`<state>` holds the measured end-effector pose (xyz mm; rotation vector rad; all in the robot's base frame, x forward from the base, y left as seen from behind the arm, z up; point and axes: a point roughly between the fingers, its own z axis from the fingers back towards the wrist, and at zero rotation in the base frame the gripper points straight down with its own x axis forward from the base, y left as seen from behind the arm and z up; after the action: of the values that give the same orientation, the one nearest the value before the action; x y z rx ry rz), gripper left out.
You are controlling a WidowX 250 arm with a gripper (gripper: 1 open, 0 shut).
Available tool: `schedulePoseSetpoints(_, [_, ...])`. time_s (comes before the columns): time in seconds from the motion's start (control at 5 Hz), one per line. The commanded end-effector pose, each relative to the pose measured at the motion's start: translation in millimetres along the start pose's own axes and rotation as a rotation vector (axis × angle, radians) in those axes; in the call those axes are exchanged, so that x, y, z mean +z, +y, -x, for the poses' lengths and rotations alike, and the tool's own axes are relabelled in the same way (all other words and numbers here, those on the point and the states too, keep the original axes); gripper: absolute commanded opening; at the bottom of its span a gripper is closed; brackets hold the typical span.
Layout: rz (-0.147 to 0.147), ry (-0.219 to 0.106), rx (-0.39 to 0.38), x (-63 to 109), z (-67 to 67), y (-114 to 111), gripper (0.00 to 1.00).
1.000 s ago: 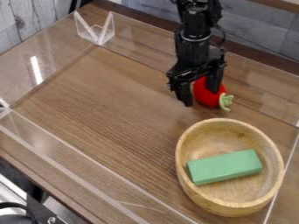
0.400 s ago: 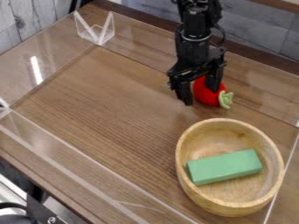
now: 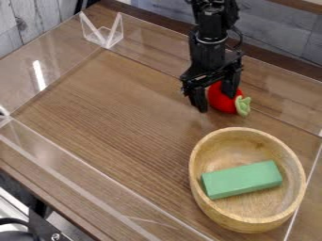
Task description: Move the red fruit to the left
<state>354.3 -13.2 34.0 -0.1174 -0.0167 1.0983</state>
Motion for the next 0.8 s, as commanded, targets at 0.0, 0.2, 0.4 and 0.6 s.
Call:
schedulePoseSetpoints(0.0, [0.039, -0.043, 0.037, 7.8, -20.6, -4.6, 1.0])
schedulePoseSetpoints(0.2, [0.034, -0.047, 0.037, 6.2, -23.2, -4.3, 1.0])
schedulePoseSetpoints(0.4, [0.029, -0.051, 0.037, 4.7, -25.7, -3.8, 1.0])
schedulePoseSetpoints(0.6, [0.022, -0.054, 0.036, 3.0, -27.9, -3.2, 1.0])
